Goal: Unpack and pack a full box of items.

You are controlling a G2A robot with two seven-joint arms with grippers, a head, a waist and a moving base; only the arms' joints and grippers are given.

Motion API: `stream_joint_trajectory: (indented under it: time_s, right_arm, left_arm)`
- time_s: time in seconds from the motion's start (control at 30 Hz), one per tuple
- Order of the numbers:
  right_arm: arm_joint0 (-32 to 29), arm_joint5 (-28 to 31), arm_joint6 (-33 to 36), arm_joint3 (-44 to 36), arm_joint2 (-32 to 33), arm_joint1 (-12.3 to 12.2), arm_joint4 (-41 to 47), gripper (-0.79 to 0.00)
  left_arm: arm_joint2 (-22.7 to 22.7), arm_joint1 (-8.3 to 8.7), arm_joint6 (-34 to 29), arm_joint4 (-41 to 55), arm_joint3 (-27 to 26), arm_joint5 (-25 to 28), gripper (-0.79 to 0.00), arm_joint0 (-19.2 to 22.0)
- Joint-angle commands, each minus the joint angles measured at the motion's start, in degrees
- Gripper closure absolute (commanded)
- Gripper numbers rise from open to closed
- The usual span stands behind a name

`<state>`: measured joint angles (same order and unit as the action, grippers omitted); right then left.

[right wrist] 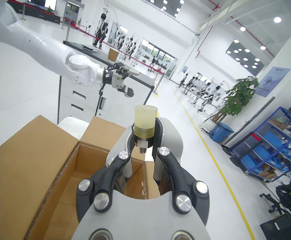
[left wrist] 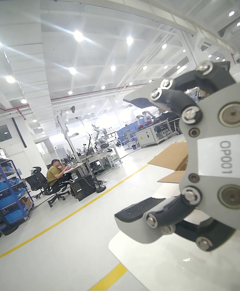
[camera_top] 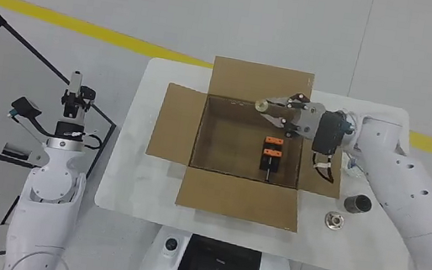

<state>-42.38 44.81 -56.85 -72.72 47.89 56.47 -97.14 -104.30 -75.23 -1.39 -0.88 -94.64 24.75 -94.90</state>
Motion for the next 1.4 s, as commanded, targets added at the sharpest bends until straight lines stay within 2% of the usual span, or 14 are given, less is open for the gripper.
stream_joint_trajectory:
  time_s: [0.0,0.13,0.27,0.43,0.57,0.73,0.87,0.97,1.37]
  right_arm:
    - [-2.9,0.1,-0.1,-2.8,6.0,-2.1,0.3,0.000]
    - [-14.1,2.6,1.9,-12.2,23.8,-7.4,0.5,0.000]
    - [-30.5,5.8,7.1,-23.0,45.6,-11.1,3.4,0.000]
    - [-51.9,7.8,12.7,-29.8,71.4,-11.5,9.9,0.000]
    - [-66.1,8.3,14.3,-29.1,84.6,-9.5,15.6,0.000]
    - [-78.4,6.7,16.0,-25.1,91.5,-6.6,20.0,0.000]
    - [-84.1,5.3,15.9,-22.6,90.9,-4.7,23.7,0.000]
    - [-85.3,5.3,17.0,-23.2,89.0,-4.1,23.9,0.000]
    - [-85.3,5.3,17.0,-23.2,89.0,-4.1,23.9,0.000]
  left_arm:
    - [0.0,0.00,0.0,0.0,0.0,0.0,-0.785,0.0]
    - [0.0,0.00,0.0,0.0,0.0,0.0,-0.785,0.0]
    - [0.0,0.00,0.0,0.0,0.0,0.0,-0.785,0.0]
    - [0.0,0.00,0.0,0.0,0.0,0.0,-0.785,0.0]
    - [0.0,0.00,0.0,0.0,0.0,0.0,-0.785,0.0]
    - [0.0,0.00,0.0,0.0,0.0,0.0,-0.785,0.0]
    - [0.0,0.00,0.0,0.0,0.0,0.0,-0.785,0.0]
    - [0.0,0.00,0.0,0.0,0.0,0.0,-0.785,0.0]
    - [0.0,0.00,0.0,0.0,0.0,0.0,-0.785,0.0]
